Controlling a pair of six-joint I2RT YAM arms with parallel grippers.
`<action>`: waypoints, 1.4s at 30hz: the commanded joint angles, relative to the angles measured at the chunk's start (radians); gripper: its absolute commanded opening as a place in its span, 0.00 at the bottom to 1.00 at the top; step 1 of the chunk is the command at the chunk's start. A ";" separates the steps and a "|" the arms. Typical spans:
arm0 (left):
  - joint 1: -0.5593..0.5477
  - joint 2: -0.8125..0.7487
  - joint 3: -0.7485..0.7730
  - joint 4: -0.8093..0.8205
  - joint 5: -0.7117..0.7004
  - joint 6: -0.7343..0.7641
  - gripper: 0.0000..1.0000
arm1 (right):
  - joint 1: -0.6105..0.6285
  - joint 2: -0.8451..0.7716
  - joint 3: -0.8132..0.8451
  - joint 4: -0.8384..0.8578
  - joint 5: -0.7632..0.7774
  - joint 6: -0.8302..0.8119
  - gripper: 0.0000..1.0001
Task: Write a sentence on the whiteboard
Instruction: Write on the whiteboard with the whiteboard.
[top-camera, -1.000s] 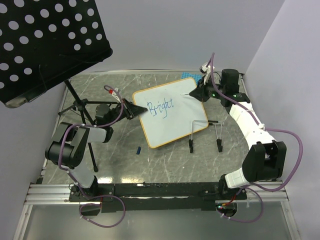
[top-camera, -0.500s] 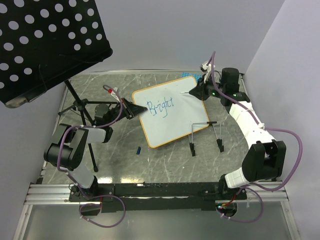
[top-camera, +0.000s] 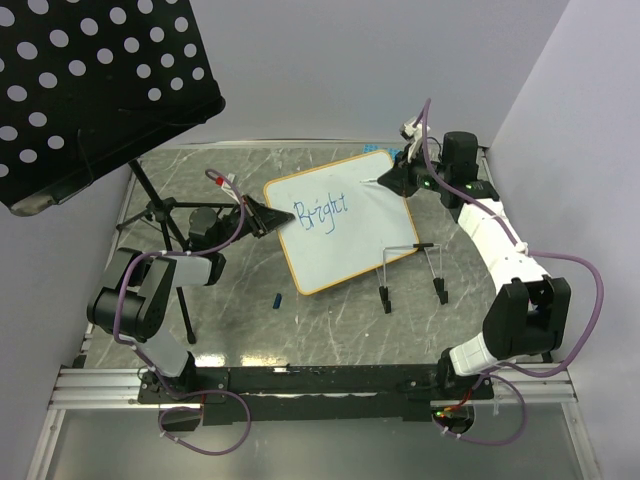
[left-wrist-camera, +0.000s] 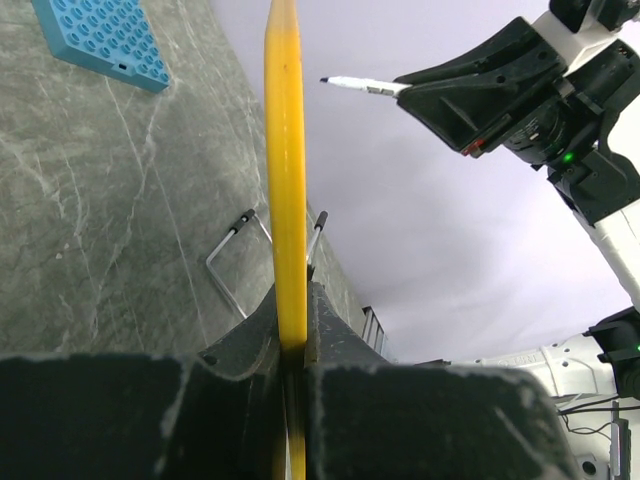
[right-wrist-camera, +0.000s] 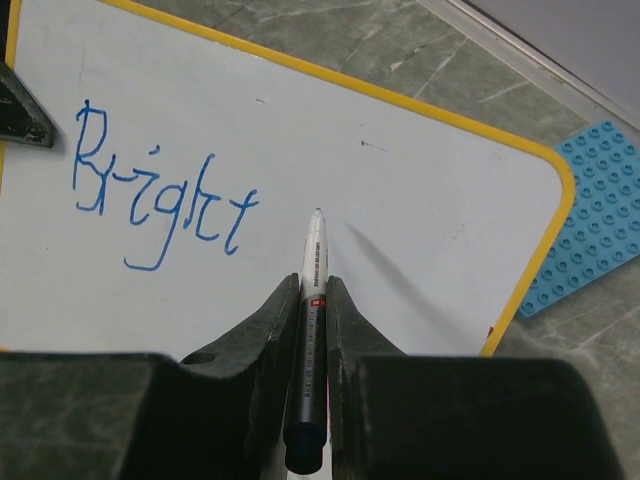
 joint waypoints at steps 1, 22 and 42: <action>0.006 -0.049 0.073 0.256 -0.008 -0.052 0.01 | -0.002 0.014 0.069 0.034 -0.016 -0.002 0.00; 0.008 -0.064 0.069 0.272 0.006 -0.077 0.01 | 0.028 0.023 0.087 0.028 0.025 -0.053 0.00; 0.010 -0.066 0.067 0.282 0.015 -0.084 0.01 | 0.054 0.065 0.099 0.002 0.062 -0.076 0.00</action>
